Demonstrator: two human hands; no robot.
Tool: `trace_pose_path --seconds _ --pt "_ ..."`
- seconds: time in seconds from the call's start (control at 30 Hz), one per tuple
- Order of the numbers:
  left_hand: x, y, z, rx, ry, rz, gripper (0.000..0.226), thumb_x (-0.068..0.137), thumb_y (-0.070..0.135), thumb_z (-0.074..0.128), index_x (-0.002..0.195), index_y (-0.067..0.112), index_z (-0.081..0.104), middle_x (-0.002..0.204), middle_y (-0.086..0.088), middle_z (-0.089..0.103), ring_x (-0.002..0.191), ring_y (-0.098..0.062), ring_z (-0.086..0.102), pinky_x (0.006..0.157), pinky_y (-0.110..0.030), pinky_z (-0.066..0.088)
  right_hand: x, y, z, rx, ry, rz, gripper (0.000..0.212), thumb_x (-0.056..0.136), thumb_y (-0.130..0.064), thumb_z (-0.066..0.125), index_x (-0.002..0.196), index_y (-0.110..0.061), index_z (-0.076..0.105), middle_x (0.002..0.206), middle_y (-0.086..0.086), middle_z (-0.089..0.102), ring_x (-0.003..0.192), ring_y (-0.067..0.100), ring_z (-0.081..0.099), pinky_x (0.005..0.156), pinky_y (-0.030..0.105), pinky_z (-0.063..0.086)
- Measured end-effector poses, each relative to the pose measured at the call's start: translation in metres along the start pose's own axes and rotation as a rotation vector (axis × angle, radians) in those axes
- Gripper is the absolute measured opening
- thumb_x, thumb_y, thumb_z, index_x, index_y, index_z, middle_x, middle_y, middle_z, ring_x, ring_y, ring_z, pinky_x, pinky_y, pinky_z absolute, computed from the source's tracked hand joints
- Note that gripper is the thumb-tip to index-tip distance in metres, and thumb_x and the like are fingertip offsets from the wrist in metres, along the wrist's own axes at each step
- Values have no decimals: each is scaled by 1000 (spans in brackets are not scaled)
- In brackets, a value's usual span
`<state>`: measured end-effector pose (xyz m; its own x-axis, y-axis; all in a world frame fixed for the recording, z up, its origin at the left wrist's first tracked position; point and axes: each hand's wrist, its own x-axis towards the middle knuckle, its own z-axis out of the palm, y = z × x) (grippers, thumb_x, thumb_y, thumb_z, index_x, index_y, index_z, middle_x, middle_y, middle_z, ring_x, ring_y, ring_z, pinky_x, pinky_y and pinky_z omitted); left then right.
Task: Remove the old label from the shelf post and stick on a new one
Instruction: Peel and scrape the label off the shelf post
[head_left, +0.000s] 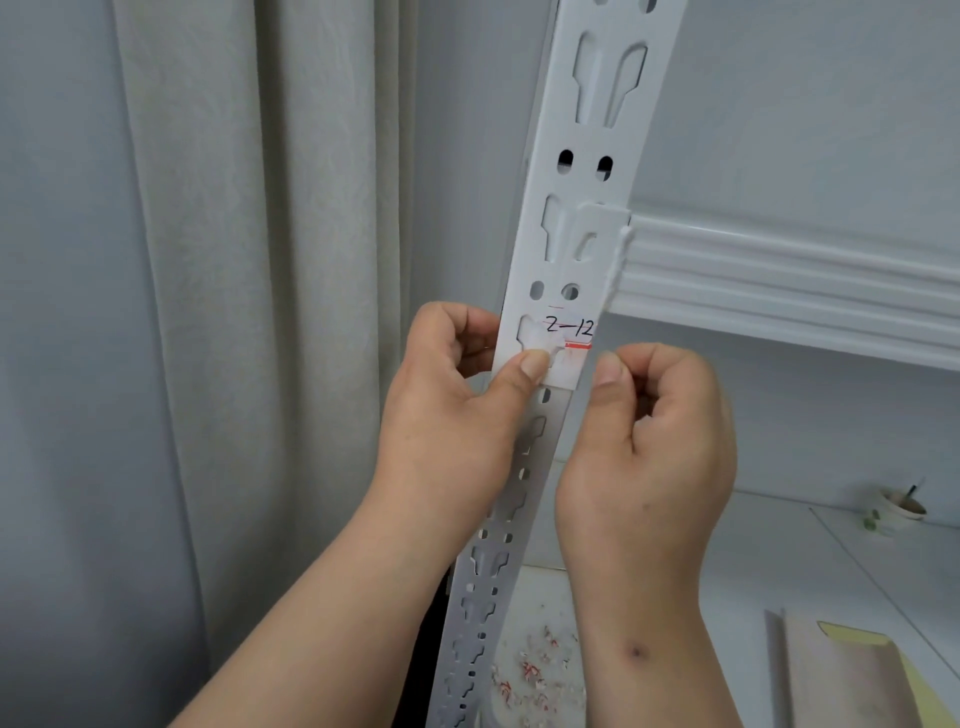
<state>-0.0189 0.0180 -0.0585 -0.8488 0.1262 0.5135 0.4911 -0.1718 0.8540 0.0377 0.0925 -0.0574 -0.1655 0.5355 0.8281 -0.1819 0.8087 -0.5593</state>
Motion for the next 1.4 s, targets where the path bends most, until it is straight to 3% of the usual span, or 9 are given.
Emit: trace_pose_path --seconds 0.3,0.53,0.63,0.8,1.0,1.1,1.17,1.3,1.4 --pt "0 -1 1 -4 -1 1 24 76 34 70 95 31 54 103 4 73 104 -15 68 97 -42 54 -2 5 3 57 -18 1 12 91 -19 49 90 -19 61 85 -11 56 81 7 51 81 52 48" --pt "0 -3 0 -4 -2 23 24 78 33 70 96 28 55 104 2 74 104 -17 69 97 -43 54 -3 9 -8 212 -112 277 7 87 -36 57 82 -31 57 84 -10 63 76 4 58 66 7 40" --pt "-1 -2 1 -9 8 26 23 78 34 69 95 28 55 103 3 74 103 -15 69 96 -41 55 -5 11 -12 239 -133 349 16 83 -33 71 76 -27 58 79 -6 62 69 5 57 62 8 42" --pt "-1 -3 2 -14 28 26 23 77 35 69 94 31 55 104 2 73 102 -17 69 94 -41 56 -6 22 -17 196 -226 394 16 86 -26 68 72 -25 60 74 -6 63 69 8 58 64 21 46" --pt "-7 -2 8 11 111 30 26 82 34 69 100 35 51 111 3 72 108 -16 68 99 -44 53 -23 53 -14 59 -432 450 15 93 -17 56 95 -22 70 93 -5 70 89 14 65 82 31 52" --pt "-28 -7 22 46 178 75 37 88 28 68 112 36 42 121 12 63 116 2 59 100 -23 48 -36 69 -12 -35 -530 457 24 95 -15 50 109 -20 69 106 -1 69 98 17 64 90 35 52" --pt "-49 -18 31 122 237 83 43 90 24 68 119 32 38 122 17 51 115 9 50 96 -8 40 -43 80 -14 -121 -599 428 26 96 -14 48 111 -21 69 111 -2 64 100 16 61 89 25 46" --pt "-80 -63 32 272 315 21 37 87 38 61 113 31 35 112 18 39 109 -7 47 96 -30 46 -59 109 -17 -277 -750 414 28 97 -13 47 112 -22 69 109 0 49 94 20 60 83 22 45" --pt "-94 -88 29 348 339 58 31 84 44 56 103 41 31 100 23 32 97 -2 40 88 -27 41 -70 125 -16 -333 -845 467 32 96 -10 45 115 -21 67 112 2 53 91 23 62 82 35 54"
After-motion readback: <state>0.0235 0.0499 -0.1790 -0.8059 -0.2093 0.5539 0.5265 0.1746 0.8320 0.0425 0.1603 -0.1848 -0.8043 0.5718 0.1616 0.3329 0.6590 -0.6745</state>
